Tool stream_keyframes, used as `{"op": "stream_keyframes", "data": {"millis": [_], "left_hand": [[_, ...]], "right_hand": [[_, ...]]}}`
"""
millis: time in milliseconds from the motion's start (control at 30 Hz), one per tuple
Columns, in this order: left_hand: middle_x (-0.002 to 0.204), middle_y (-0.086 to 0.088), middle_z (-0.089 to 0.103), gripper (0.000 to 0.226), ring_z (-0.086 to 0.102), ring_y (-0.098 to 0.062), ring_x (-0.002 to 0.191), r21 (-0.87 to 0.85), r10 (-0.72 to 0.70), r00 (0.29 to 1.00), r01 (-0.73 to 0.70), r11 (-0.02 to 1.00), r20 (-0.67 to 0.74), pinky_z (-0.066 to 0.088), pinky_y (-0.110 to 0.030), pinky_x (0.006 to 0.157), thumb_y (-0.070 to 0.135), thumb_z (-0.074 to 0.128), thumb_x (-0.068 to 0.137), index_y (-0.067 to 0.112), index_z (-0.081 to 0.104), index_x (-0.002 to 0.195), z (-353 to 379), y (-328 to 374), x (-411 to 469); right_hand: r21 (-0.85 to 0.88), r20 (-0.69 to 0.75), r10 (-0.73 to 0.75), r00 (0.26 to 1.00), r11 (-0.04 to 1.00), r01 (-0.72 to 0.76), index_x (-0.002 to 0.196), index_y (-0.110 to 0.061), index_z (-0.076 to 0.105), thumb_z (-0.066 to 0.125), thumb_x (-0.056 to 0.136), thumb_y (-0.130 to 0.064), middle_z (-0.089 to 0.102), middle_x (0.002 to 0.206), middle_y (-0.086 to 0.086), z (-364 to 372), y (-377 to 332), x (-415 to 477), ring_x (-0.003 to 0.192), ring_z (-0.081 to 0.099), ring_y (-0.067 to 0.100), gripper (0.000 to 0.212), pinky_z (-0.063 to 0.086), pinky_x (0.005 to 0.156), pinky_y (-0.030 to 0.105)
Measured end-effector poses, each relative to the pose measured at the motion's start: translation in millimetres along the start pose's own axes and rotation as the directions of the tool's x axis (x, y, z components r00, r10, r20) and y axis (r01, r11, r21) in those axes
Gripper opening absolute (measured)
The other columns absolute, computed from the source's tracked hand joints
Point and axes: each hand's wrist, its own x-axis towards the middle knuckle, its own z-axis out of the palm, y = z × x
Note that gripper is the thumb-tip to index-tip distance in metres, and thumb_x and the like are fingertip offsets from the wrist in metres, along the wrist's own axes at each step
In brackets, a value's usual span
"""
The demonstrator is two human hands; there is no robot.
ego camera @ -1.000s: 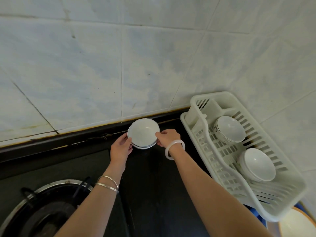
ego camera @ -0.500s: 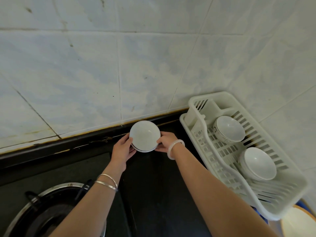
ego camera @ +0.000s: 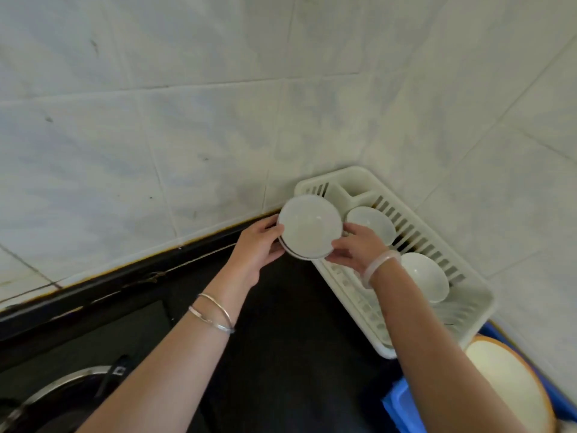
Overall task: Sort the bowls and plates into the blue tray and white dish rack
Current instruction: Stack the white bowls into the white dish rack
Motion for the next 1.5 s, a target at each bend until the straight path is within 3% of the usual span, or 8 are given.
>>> {"op": "stream_keyframes", "data": {"millis": [200,633,867,1033,1100,1167,1333,1500], "left_hand": [[0.13,-0.012,0.054,0.039,0.056,-0.027,0.116,0.118,-0.104,0.974,0.082,0.99,0.199,0.049,-0.032,0.088,0.008,0.05,0.093,0.012,0.048,0.132,77,2,10],[0.136,-0.019,0.05,0.044,0.048,-0.028,0.126,0.669,-0.388,0.857,0.071,0.74,0.338,0.042,-0.036,0.103,-0.01,0.041,0.09,0.0,0.046,0.133,141,-26,66],[0.138,-0.017,0.048,0.048,0.044,-0.031,0.128,0.784,-0.456,0.829,0.036,0.619,0.323,0.041,-0.036,0.098,-0.018,0.034,0.088,-0.001,0.046,0.132,153,-32,85],[0.141,-0.017,0.045,0.054,0.039,-0.033,0.131,0.859,-0.476,0.832,0.0,0.512,0.284,0.039,-0.038,0.1,-0.019,0.032,0.088,0.005,0.046,0.134,161,-37,96],[0.14,-0.017,0.045,0.054,0.04,-0.034,0.13,0.882,-0.477,0.837,-0.013,0.471,0.268,0.04,-0.04,0.098,-0.02,0.032,0.087,0.004,0.046,0.133,164,-40,99],[0.138,-0.017,0.045,0.052,0.041,-0.035,0.128,0.896,-0.479,0.843,-0.007,0.445,0.244,0.042,-0.041,0.095,-0.019,0.033,0.087,0.003,0.046,0.133,165,-42,102],[0.138,-0.022,0.044,0.04,0.046,-0.037,0.123,0.877,-0.479,0.858,0.074,0.475,0.186,0.044,-0.041,0.09,0.002,0.042,0.095,-0.003,0.039,0.134,165,-46,107],[0.129,-0.022,0.051,0.036,0.053,-0.034,0.107,0.862,-0.357,0.912,0.006,0.506,0.203,0.044,-0.04,0.08,0.008,0.045,0.093,0.0,0.045,0.128,166,-51,97]], "right_hand": [[0.053,-0.121,0.036,0.992,0.998,-0.03,0.135,0.001,0.039,0.044,0.086,0.014,0.047,0.128,0.024,-75,-3,-14,0.101,0.055,0.036,0.051,0.05,0.083,0.042],[0.22,-0.197,0.238,0.951,0.956,-0.194,0.123,0.013,0.046,0.049,0.088,0.011,0.048,0.131,0.029,-122,65,-2,0.119,0.05,0.04,0.035,0.047,0.095,0.047],[0.28,-0.173,0.275,0.946,0.934,-0.22,0.119,0.013,0.05,0.055,0.086,0.008,0.056,0.12,0.031,-122,84,8,0.082,0.059,0.03,0.034,0.059,0.067,0.033],[0.256,-0.177,0.272,0.946,0.941,-0.223,0.123,0.007,0.05,0.058,0.086,0.001,0.061,0.108,0.027,-122,95,16,0.079,0.061,0.027,0.038,0.06,0.069,0.032],[0.189,-0.177,0.236,0.956,0.961,-0.202,0.124,0.001,0.052,0.058,0.086,-0.001,0.062,0.115,0.026,-122,101,20,0.092,0.062,0.031,0.038,0.055,0.085,0.038],[0.186,-0.167,0.211,0.963,0.966,-0.18,0.123,-0.003,0.054,0.057,0.087,-0.002,0.062,0.116,0.023,-123,103,21,0.098,0.061,0.032,0.037,0.054,0.087,0.039],[0.168,-0.183,0.22,0.958,0.967,-0.19,0.117,-0.015,0.058,0.054,0.089,-0.007,0.062,0.109,0.019,-124,103,18,0.094,0.058,0.029,0.03,0.053,0.088,0.04],[0.093,-0.181,0.233,0.956,0.971,-0.219,0.104,-0.02,0.061,0.054,0.091,-0.018,0.056,0.085,0.007,-124,95,3,0.069,0.053,0.019,0.015,0.049,0.063,0.029]]}}
